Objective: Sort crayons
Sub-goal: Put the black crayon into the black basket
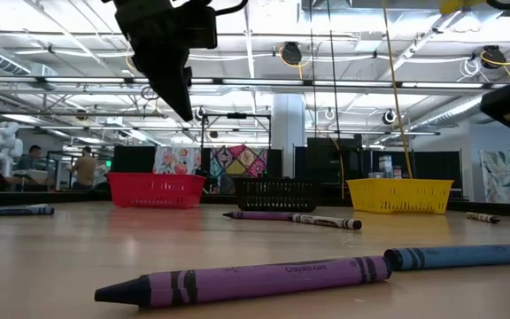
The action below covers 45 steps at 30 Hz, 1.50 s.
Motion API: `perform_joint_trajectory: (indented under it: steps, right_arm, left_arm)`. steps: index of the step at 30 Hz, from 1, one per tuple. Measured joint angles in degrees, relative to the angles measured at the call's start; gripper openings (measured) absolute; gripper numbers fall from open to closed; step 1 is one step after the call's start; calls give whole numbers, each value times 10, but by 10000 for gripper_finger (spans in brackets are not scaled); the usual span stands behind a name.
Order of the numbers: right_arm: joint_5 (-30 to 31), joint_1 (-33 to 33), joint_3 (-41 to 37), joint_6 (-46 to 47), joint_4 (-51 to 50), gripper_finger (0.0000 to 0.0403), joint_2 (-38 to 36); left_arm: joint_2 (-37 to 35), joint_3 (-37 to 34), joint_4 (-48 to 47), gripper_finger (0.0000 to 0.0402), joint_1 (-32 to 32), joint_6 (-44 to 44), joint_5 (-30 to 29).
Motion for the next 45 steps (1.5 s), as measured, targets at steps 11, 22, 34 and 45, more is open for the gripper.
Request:
perform_joint_trajectory:
  steps: [11,22,34,45]
  right_arm:
    - [-1,41,0,17,0,118,17]
    - [0,49,0,16,0,118,51]
    - [41,53,3,18,-15,97,89]
    - [44,46,2,73,-27,17,131]
  left_arm:
    - [0,0,1,85,-11,1,-1]
    - [0,0,6,85,-11,5,-7]
    - [0,0,8,85,-11,6,-15]
    - [0,0,26,85,-11,10,-16]
